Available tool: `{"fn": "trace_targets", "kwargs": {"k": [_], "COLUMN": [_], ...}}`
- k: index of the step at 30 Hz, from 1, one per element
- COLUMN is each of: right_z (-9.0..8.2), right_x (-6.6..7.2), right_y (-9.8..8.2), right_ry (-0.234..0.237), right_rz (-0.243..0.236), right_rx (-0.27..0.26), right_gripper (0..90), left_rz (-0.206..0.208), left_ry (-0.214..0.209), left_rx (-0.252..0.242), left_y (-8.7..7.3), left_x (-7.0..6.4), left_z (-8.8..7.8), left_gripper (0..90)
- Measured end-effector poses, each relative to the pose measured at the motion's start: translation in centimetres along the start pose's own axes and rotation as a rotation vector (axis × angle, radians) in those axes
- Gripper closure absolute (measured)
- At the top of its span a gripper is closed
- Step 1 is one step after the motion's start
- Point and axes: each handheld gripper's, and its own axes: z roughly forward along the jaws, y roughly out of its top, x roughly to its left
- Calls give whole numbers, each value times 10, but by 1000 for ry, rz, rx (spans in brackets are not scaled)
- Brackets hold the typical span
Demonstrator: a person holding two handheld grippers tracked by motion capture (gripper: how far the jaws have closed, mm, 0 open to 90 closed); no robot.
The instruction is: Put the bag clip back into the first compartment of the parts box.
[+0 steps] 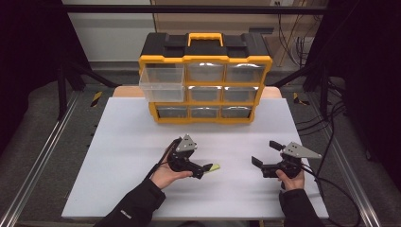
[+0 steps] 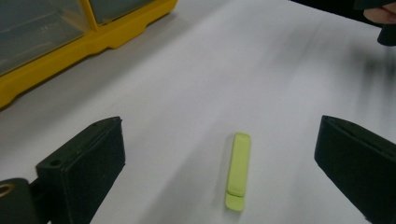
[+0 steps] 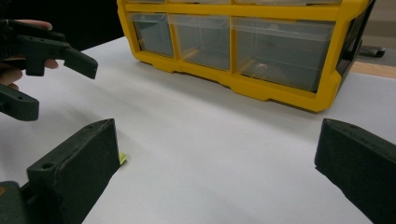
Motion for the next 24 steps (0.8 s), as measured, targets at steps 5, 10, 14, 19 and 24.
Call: {"fn": "trace_targets", "kwargs": {"k": [5, 10, 14, 19, 24], "right_z": [0, 0, 0, 0, 0], "right_x": [0, 0, 0, 0, 0], "right_y": [0, 0, 0, 0, 0], "right_ry": [-2, -3, -3, -2, -1], "right_rz": [2, 0, 0, -5, 0], "right_rx": [1, 4, 4, 5, 4], "right_gripper": [4, 4, 4, 4, 4], "left_rz": [11, 28, 37, 37, 35], "left_ry": [-13, -26, -16, 6, -4], "left_rx": [45, 102, 126, 149, 161], "left_y": [-1, -3, -4, -7, -8], "left_x": [-2, -7, -9, -10, -10], "left_z": [12, 24, 31, 37, 39], "left_gripper": [19, 27, 51, 121, 186]}}
